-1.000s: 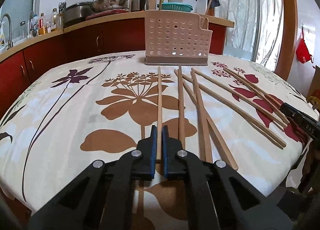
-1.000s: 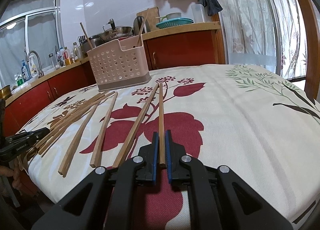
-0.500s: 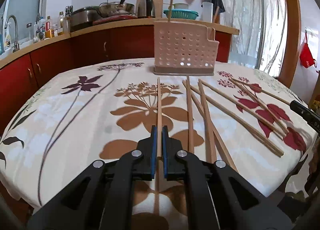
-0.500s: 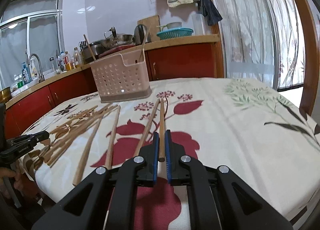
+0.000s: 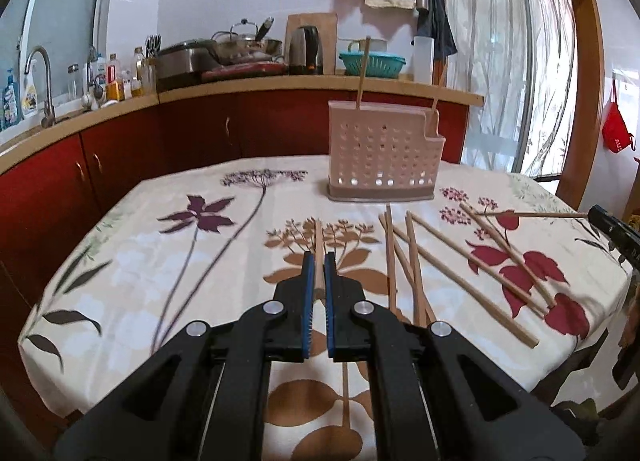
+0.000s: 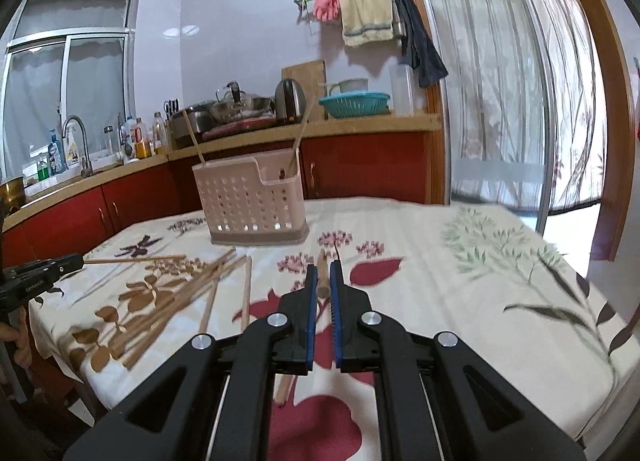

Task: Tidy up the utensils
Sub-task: 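Lift both held chopsticks off the table toward the utensil holder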

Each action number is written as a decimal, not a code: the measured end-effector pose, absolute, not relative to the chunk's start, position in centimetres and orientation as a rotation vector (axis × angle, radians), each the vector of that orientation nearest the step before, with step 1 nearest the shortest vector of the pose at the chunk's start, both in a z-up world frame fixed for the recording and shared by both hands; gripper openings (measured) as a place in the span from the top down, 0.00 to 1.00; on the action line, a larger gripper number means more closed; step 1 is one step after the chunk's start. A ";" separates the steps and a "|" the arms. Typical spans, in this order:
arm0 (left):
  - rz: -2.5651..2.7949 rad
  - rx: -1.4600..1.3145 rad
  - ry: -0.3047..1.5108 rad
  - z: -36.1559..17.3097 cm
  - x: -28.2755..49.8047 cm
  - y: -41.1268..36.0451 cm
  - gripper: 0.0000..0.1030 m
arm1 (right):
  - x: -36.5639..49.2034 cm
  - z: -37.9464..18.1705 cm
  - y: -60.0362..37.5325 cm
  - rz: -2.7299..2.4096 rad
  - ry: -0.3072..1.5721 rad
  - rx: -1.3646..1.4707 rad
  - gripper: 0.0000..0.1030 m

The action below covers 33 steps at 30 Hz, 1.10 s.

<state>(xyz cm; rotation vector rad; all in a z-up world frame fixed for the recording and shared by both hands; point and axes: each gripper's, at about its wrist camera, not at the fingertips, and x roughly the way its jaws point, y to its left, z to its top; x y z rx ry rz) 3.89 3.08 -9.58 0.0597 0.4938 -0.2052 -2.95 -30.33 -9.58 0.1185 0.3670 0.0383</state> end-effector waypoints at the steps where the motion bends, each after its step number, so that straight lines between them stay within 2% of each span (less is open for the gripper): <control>1: -0.205 0.059 0.491 -9.2 3.8 3.2 0.95 | -3.0 -9.0 -30.3 0.039 0.357 0.116 0.93; 17: -0.242 -0.029 0.531 -2.8 6.0 5.6 0.95 | -1.0 -2.9 -29.5 0.077 0.328 0.079 0.93; 33: -0.288 0.014 0.511 0.0 12.0 4.2 0.94 | 4.7 -1.2 -29.2 0.104 0.319 0.066 0.93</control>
